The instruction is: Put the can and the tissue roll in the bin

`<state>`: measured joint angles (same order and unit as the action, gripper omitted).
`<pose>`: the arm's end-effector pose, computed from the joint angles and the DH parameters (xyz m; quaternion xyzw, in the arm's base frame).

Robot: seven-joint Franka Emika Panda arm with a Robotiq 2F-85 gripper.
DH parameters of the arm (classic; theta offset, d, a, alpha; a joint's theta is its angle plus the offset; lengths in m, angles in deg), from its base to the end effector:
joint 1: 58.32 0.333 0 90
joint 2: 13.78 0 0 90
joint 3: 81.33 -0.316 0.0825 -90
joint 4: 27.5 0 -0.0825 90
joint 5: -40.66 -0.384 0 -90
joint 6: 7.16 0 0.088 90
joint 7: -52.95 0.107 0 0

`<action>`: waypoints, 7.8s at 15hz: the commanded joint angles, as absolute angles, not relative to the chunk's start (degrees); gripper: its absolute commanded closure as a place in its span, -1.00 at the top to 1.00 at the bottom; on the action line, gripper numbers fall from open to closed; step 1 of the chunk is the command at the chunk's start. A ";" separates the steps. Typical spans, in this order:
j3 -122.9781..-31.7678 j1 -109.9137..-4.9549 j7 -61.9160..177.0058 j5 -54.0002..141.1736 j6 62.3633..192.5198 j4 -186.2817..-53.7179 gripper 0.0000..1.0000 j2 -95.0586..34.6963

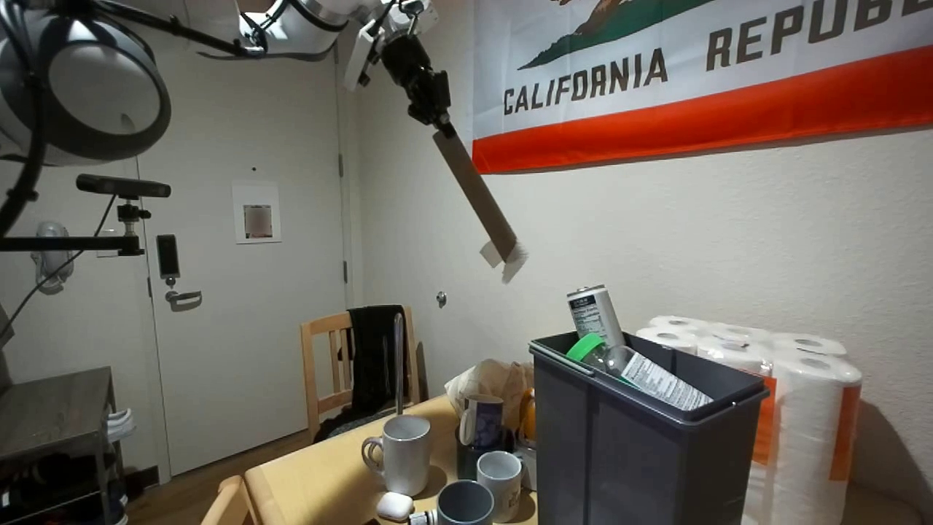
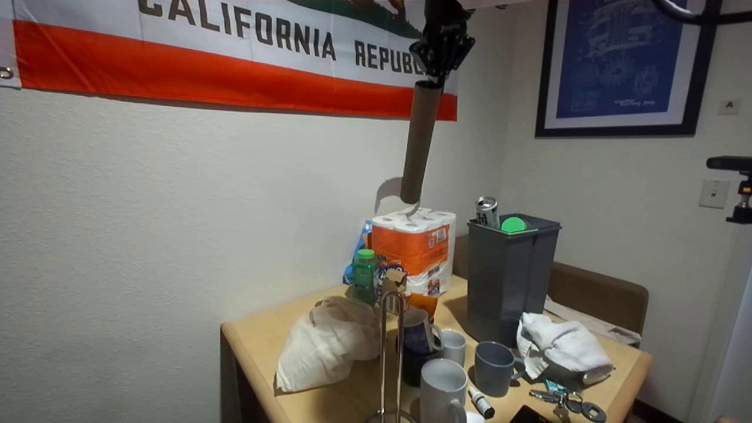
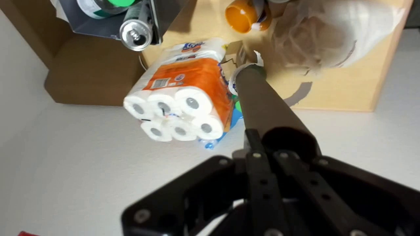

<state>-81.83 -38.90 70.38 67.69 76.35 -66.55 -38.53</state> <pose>0.6097 0.1625 0.7692 0.9596 -0.0456 0.2287 0.1576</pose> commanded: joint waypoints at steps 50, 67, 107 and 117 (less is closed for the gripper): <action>-76.39 -55.48 102.51 74.19 98.45 -120.49 0.57 -21.12; -82.09 -53.78 96.52 66.96 99.68 -115.81 1.00 -20.77; -77.16 -50.29 83.18 49.62 132.72 -124.29 0.48 -48.70; -76.12 -48.42 83.67 49.93 132.36 -122.86 -1.00 -48.85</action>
<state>-77.31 -49.70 84.66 50.57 132.78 -123.02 -49.72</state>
